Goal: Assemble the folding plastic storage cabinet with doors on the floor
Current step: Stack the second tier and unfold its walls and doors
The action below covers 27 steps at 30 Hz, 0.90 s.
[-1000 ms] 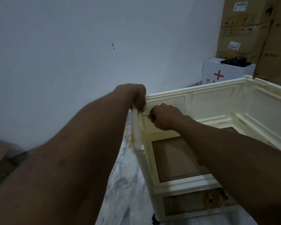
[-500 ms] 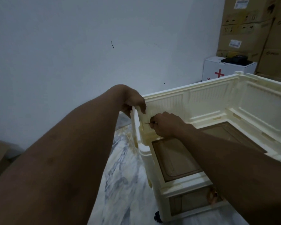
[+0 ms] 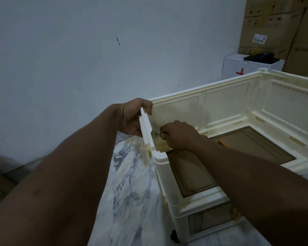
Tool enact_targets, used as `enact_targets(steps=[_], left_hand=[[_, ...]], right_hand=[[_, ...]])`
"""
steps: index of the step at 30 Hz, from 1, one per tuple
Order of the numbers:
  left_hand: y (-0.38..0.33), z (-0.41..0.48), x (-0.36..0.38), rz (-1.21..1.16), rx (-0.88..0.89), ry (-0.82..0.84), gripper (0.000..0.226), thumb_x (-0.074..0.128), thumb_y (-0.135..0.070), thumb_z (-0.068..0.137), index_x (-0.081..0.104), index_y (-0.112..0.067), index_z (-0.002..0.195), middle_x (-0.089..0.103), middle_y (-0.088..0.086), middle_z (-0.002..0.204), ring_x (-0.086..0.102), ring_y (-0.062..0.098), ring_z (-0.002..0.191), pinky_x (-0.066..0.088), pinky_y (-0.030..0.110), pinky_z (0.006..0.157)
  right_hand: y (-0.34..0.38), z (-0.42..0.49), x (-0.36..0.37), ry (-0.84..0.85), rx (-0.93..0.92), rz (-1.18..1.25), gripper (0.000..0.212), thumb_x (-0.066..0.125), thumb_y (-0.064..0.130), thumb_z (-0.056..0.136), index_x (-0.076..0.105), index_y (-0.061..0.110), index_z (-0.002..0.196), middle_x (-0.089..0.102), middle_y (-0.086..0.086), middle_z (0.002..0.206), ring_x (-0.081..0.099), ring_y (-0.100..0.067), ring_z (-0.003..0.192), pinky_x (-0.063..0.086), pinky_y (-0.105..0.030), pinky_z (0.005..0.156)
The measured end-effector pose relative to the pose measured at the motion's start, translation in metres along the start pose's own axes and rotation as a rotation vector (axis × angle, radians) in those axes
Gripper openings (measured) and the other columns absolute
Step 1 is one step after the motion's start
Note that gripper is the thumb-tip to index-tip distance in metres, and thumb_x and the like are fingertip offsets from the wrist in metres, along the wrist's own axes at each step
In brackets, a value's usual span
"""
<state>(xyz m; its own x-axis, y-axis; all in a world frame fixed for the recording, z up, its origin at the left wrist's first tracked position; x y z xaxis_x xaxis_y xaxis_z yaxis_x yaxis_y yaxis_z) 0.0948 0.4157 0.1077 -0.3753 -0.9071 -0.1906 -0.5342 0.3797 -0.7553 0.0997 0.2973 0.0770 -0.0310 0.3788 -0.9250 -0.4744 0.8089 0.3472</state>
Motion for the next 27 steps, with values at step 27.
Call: enact_targets(steps=[27], left_hand=[[-0.182, 0.003, 0.147, 1.033, 0.449, -0.347, 0.037, 0.068, -0.03, 0.089, 0.07, -0.005, 0.116, 0.066, 0.011, 0.118, 0.065, 0.028, 0.106, 0.054, 0.039, 0.093]], right_hand=[[-0.135, -0.073, -0.111, 0.036, 0.316, -0.084, 0.032, 0.05, 0.018, 0.096, 0.052, 0.022, 0.128, 0.058, -0.009, 0.113, 0.057, -0.023, 0.087, 0.05, -0.036, 0.074]])
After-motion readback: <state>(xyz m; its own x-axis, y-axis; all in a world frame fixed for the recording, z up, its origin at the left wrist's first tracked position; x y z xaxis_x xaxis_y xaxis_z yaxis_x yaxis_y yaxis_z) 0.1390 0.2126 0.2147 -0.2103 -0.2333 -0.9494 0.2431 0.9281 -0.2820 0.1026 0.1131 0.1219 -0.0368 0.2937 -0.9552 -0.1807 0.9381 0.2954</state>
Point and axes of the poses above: each hand's wrist, its own z-axis towards the middle knuckle, its own x-axis out of the palm, y = z × x, the point moved 9 cm from there along z, towards the middle knuckle
